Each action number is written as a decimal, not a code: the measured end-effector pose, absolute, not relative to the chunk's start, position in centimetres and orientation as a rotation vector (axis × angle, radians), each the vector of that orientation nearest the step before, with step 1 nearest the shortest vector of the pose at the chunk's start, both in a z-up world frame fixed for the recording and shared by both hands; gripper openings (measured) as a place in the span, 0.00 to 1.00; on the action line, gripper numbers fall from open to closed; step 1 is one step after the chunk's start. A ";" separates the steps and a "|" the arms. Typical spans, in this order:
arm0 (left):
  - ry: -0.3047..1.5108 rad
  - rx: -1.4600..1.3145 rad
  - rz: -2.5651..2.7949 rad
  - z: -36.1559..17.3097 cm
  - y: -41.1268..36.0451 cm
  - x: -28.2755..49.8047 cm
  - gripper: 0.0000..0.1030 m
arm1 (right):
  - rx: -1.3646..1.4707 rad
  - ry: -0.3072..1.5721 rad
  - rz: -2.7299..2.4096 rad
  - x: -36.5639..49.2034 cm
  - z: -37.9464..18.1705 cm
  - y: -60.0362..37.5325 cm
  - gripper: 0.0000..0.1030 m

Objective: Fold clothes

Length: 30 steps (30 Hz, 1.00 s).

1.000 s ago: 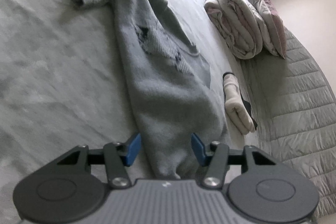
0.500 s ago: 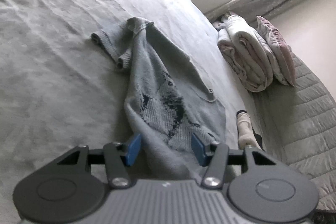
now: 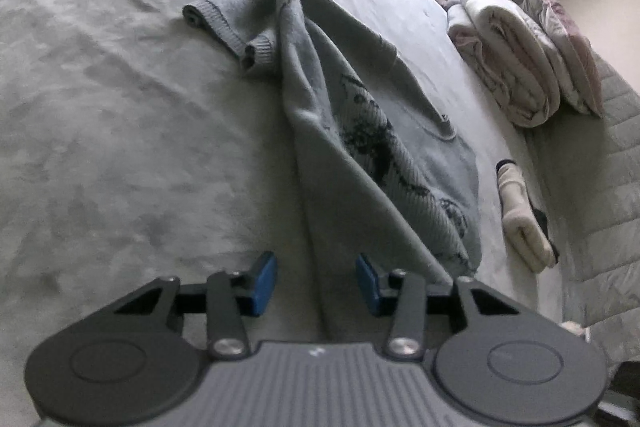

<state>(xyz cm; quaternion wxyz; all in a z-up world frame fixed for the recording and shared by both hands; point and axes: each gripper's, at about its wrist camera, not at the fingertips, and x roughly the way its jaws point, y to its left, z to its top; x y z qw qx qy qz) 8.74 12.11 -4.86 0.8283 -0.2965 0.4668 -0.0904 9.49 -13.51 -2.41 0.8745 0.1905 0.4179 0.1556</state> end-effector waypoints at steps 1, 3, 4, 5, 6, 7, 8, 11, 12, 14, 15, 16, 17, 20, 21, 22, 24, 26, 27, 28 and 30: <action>0.991 -0.619 -0.195 -4.9 11.8 8.8 0.39 | 0.374 0.855 0.346 9.1 -2.1 -13.1 0.17; 0.992 -0.605 -0.202 -5.0 11.3 8.8 0.35 | 0.327 0.822 0.390 8.4 -1.5 -12.3 0.35; 0.991 -0.601 -0.204 -5.0 11.1 8.8 0.35 | 0.307 0.809 0.416 8.1 -1.3 -11.7 0.41; 0.990 -0.598 -0.206 -5.1 10.9 8.8 0.35 | 0.285 0.796 0.442 7.9 -1.1 -11.2 0.43; 0.989 -0.596 -0.205 -5.1 10.8 8.8 0.32 | 0.259 0.791 0.470 7.7 -1.0 -10.4 0.43; 0.988 -0.596 -0.205 -5.2 10.7 8.9 0.31 | 0.227 0.794 0.500 7.6 -1.1 -9.6 0.43; 0.987 -0.597 -0.204 -5.2 10.6 8.9 0.28 | 0.195 0.796 0.529 7.5 -1.1 -8.7 0.43; 0.986 -0.592 -0.206 -5.4 10.3 9.0 0.12 | 0.071 0.823 0.589 7.1 -2.0 -5.9 0.43; 0.987 -0.587 -0.207 -5.5 10.2 9.0 0.07 | 0.021 0.836 0.590 7.0 -2.5 -5.1 0.43; 0.980 -0.575 -0.201 -5.5 10.0 8.8 0.04 | -0.080 0.862 0.584 6.9 -3.7 -3.7 0.43; 0.976 -0.568 -0.200 -5.3 10.0 8.7 0.04 | -0.126 0.871 0.578 6.9 -4.2 -3.1 0.43; 0.969 -0.561 -0.199 -5.0 10.1 8.6 0.04 | -0.167 0.876 0.570 6.9 -4.7 -2.8 0.40; 0.963 -0.555 -0.200 -4.8 10.2 8.4 0.04 | -0.207 0.874 0.565 6.9 -5.1 -2.4 0.28; 0.940 -0.530 -0.199 -3.9 10.6 8.0 0.04 | -0.188 0.879 0.580 7.5 -5.0 -2.5 0.12; 0.930 -0.520 -0.199 -3.6 10.9 7.9 0.03 | -0.135 0.884 0.597 7.8 -4.7 -2.9 0.12; 0.920 -0.512 -0.198 -3.2 11.2 7.7 0.03 | -0.088 0.882 0.621 8.0 -4.3 -3.1 0.11; 0.900 -0.497 -0.195 -2.7 11.9 7.4 0.03 | -0.003 0.873 0.680 8.1 -3.4 -3.2 0.11; 0.889 -0.491 -0.188 -2.3 12.8 7.1 0.03 | 0.070 0.866 0.747 8.3 -2.7 -2.9 0.11; 0.884 -0.488 -0.184 -2.0 13.2 6.9 0.03 | 0.101 0.865 0.779 8.3 -2.4 -2.6 0.11; 0.879 -0.486 -0.181 -1.8 13.6 6.8 0.03 | 0.128 0.865 0.811 8.4 -2.2 -2.2 0.11; 0.869 -0.477 -0.176 -1.3 14.5 6.5 0.03 | 0.174 0.873 0.858 8.7 -2.3 -1.1 0.11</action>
